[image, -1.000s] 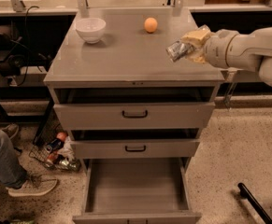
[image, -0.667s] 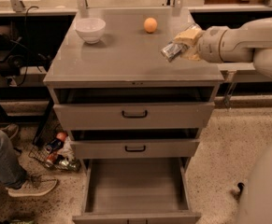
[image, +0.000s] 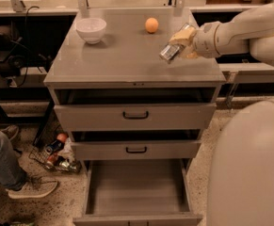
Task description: Pick redbull can from bottom drawer and place on counter
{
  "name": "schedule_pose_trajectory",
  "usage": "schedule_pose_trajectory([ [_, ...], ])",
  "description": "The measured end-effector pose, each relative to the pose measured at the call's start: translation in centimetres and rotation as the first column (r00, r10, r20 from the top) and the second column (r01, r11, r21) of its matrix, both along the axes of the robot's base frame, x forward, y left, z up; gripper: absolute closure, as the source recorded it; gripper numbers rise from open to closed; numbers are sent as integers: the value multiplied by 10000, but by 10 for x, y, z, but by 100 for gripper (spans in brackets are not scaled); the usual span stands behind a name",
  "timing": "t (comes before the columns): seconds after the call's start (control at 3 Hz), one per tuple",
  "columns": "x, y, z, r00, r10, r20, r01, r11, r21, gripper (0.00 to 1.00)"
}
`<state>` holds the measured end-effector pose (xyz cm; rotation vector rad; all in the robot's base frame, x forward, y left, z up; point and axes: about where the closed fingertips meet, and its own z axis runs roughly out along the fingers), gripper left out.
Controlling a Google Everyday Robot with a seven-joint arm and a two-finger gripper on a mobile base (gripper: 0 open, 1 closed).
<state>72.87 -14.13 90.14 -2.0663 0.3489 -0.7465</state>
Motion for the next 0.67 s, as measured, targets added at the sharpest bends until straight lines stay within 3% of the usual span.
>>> schedule_pose_trajectory([
  [0.33,7,18,-9,9963,821,-257,-837,9941,-696,100],
  [0.67,9,30,-13,9901,1347,-398,-1378,9865,-888,100],
])
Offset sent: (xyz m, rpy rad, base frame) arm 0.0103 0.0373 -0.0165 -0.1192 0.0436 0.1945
